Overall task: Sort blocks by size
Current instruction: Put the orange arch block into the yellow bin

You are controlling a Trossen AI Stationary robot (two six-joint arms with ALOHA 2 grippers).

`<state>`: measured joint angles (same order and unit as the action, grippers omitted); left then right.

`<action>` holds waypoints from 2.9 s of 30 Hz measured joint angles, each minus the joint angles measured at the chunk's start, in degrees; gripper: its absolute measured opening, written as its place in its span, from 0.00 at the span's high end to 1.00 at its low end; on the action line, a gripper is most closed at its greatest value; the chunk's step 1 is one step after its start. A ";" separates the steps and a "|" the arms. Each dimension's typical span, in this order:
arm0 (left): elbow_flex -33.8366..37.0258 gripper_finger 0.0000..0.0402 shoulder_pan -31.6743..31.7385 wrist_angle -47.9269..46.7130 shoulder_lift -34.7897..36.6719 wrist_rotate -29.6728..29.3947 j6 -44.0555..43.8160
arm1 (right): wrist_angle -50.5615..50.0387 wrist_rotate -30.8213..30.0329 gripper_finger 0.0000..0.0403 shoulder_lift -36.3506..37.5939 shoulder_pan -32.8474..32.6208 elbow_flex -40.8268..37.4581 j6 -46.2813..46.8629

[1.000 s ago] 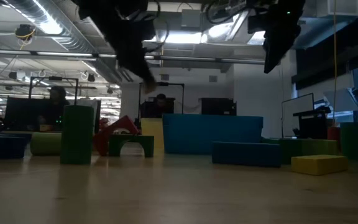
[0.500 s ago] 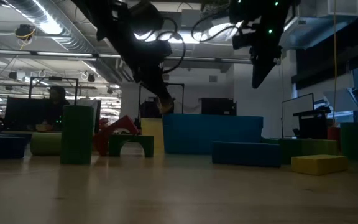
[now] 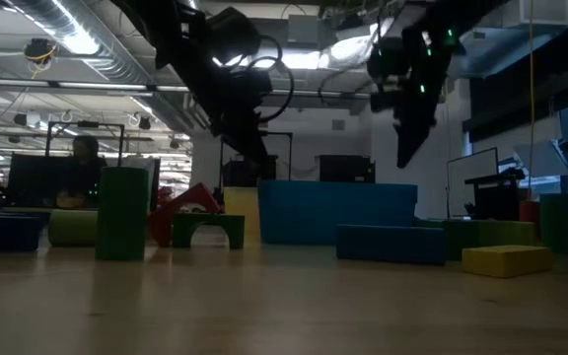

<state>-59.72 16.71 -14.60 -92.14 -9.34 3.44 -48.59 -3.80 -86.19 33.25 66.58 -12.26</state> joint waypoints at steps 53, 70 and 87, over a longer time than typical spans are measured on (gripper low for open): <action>0.00 0.63 0.93 -11.56 6.82 -0.28 -4.84 | 38.89 0.86 0.89 -6.31 1.65 -21.55 -3.12; 0.08 0.63 10.11 -37.56 16.15 -0.77 -12.58 | 19.24 0.34 0.88 -5.71 -1.02 0.20 -3.62; 8.20 0.63 12.92 -34.16 16.06 -0.79 -29.87 | 28.67 5.40 0.87 -5.68 -14.05 2.74 -4.80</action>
<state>-51.53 29.63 -48.76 -76.07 -10.13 -26.43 -19.92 1.61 -91.88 19.20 69.32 -17.06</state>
